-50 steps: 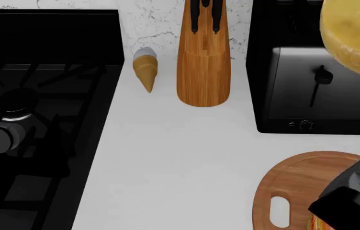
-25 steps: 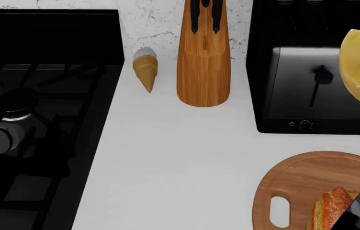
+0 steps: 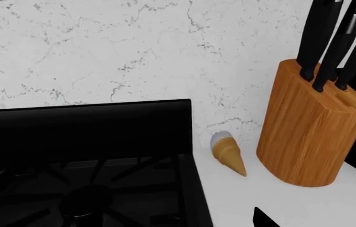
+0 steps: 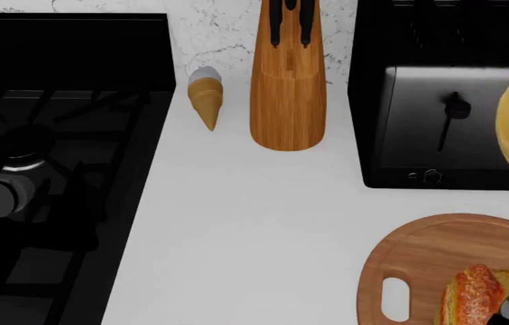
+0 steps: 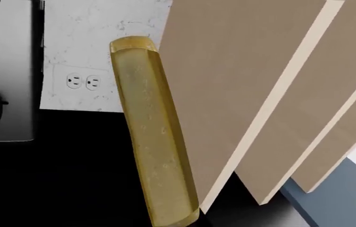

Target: Pick up the wedge of cheese and place it on the slice of bread to prepare a simple cheese on bread dish.

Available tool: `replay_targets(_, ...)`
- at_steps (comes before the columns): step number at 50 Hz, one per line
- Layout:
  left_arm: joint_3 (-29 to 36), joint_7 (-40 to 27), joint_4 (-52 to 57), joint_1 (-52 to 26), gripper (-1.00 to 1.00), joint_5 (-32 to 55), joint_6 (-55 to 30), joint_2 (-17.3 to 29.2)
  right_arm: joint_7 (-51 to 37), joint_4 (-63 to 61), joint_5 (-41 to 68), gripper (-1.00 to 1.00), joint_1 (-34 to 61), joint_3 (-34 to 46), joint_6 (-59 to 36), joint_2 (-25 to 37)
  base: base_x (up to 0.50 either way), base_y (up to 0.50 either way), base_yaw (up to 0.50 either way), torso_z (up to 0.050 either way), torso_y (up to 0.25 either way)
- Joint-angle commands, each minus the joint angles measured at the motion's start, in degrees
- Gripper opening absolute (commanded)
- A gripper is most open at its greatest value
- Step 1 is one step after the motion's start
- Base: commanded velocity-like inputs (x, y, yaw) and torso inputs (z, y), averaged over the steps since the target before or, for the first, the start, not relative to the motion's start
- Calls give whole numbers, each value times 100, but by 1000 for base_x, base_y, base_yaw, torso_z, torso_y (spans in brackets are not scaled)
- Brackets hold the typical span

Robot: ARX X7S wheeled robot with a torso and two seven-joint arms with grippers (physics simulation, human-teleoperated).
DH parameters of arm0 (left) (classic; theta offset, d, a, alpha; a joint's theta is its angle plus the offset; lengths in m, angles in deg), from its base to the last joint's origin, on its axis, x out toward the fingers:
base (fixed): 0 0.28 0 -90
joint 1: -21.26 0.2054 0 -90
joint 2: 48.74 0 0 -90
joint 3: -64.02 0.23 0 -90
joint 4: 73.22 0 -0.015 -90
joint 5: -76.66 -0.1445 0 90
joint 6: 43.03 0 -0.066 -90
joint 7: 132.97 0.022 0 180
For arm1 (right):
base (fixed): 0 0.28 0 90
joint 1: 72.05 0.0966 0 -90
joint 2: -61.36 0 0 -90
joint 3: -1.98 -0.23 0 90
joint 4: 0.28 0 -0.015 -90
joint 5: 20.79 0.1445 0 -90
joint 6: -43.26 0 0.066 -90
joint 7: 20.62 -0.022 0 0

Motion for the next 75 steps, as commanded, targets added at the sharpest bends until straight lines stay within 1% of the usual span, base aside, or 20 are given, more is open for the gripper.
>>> replay_targets(1, 19, -20, -16, -15, 100, 27, -26, 13, 69, 297, -390, -100, -213, 214, 320, 21, 0, 0, 0, 0, 0)
replay_targets(5, 26, -32, -9, -11, 100, 29, -26, 19, 185, 296, -437, -100, -139, 185, 440, 88, 0, 0, 0, 0, 0)
replay_targets(12, 35, -40, -15, -10, 100, 41, -19, 27, 198, 349, -454, -100, -273, 175, 410, 3, 0, 0, 0, 0, 0)
replay_targets(14, 39, -37, -15, -7, 100, 40, -3, 31, 10, 429, -374, -100, -574, 83, 459, -31, 0, 0, 0, 0, 0)
replay_targets(29, 42, -65, -3, 0, 100, 62, 25, 50, 8, 684, -587, -100, -902, 222, 633, -56, 0, 0, 0, 0, 0)
replay_targets(31, 38, -69, -3, 6, 100, 64, 37, 51, 71, 708, -597, -100, -932, 137, 960, 11, 0, 0, 0, 0, 0)
replay_targets(33, 40, -70, -5, 5, 100, 70, 37, 53, -69, 773, -493, -100, -1117, 43, 847, -111, 0, 0, 0, 0, 0)
replay_targets(34, 43, -72, -4, 3, 100, 72, 32, 54, 11, 795, -545, -100, -1134, 1, 1175, -62, 0, 0, 0, 0, 0)
replay_targets(35, 44, -73, -3, 3, 100, 77, 29, 54, -69, 871, -526, -100, -1239, 7, 1030, -171, 0, 0, 0, 0, 0)
replay_targets(36, 43, -73, -1, 5, 100, 81, 32, 55, -46, 921, -542, -100, -1282, -26, 1198, -150, 0, 0, 0, 0, 0)
replay_targets(38, 41, -77, 1, 7, 100, 86, 37, 56, -92, 974, -529, -100, -1364, -40, 1142, -215, 0, 0, 0, 0, 0)
replay_targets(42, 54, -75, -6, -3, 100, 100, 22, 61, -130, 1099, -475, -100, -1547, -169, 1351, -266, 0, 0, 0, 0, 0)
replay_targets(56, 60, -87, -4, -5, 100, 143, 16, 77, -243, 1209, -324, -100, -1895, -390, 1383, -466, 0, 0, 0, 0, 0)
replay_targets(64, 72, -91, -20, -9, 100, 155, 26, 88, -180, 1225, -348, -100, -1914, -352, 1298, -407, 0, 0, 0, 0, 0)
replay_targets(75, 81, -97, -18, -10, 100, 171, 56, 101, -258, 1390, -217, -100, -2236, -438, 1295, -421, 0, 0, 0, 0, 0)
